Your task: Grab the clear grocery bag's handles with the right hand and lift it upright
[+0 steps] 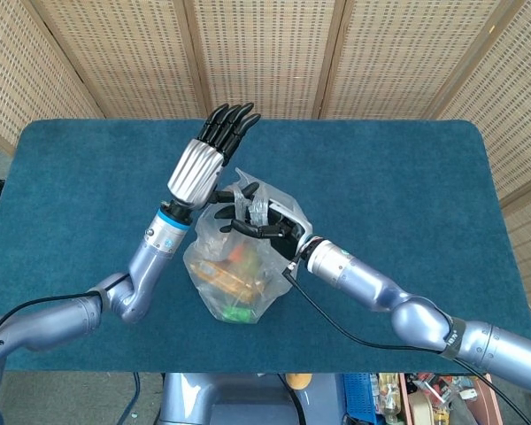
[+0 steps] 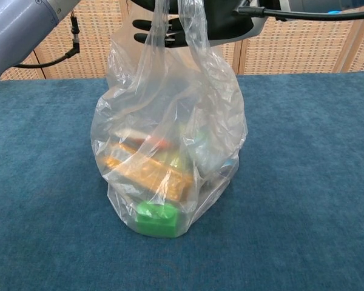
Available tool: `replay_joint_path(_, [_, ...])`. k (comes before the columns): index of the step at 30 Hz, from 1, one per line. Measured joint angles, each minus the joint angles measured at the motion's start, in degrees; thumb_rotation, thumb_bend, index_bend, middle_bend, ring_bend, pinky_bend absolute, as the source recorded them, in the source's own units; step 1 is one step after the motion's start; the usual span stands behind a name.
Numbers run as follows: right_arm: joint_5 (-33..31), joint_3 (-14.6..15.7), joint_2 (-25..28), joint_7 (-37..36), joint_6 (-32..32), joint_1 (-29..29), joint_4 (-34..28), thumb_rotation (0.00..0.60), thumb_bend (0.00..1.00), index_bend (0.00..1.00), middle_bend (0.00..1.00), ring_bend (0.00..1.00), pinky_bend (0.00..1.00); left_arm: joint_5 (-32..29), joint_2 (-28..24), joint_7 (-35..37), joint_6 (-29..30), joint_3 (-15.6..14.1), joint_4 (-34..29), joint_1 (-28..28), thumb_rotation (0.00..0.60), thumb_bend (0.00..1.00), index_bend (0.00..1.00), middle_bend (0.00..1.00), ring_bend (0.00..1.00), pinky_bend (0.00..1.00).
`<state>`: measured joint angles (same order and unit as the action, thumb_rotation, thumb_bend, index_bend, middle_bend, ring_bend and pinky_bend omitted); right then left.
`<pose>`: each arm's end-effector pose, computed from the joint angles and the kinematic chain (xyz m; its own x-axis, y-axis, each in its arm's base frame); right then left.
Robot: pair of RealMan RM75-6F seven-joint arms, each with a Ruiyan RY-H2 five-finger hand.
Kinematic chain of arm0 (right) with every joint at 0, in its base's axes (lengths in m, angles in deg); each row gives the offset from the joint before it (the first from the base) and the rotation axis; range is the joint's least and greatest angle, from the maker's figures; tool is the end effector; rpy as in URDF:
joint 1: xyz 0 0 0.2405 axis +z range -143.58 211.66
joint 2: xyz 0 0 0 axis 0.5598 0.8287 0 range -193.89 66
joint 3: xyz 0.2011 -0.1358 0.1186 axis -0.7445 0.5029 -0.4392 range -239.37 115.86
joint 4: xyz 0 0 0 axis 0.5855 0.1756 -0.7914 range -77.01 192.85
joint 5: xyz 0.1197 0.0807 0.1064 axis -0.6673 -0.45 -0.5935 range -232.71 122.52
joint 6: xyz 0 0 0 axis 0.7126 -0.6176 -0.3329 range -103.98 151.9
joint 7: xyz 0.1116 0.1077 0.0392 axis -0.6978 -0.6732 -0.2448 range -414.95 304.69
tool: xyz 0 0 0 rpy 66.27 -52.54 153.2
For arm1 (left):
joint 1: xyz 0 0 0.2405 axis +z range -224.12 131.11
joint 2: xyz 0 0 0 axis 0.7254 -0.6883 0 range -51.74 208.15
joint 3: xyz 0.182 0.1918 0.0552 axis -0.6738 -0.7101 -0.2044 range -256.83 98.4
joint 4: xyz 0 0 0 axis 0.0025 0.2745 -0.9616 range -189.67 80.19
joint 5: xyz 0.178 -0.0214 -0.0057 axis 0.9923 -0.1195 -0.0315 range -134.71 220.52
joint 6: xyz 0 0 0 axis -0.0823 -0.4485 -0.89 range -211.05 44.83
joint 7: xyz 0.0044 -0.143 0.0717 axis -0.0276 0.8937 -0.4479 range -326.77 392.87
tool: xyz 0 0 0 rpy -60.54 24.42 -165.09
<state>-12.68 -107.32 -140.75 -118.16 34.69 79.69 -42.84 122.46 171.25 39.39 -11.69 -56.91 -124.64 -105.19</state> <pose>-0.0100 -0.3721 0.0786 -0.8161 -0.5696 -0.0981 -0.2803 0.5386 -0.7946 -0.0059 0.4265 0.0860 -0.0150 -0.1442 0.9894 0.7419 -0.6651 -0.0857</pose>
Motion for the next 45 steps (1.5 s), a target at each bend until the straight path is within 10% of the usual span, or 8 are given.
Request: replay_joint_path(45, [-4.33, -3.62, -0.99, 7.90, -5.20, -4.74, 1.60, 0.600, 0.53, 0.37, 0.47, 0.29, 0.37, 2.32, -6.28, 3.18, -3.08, -3.59, 0.58, 1.89, 0.568, 0.08, 0.00, 0.00, 0.00, 0.00])
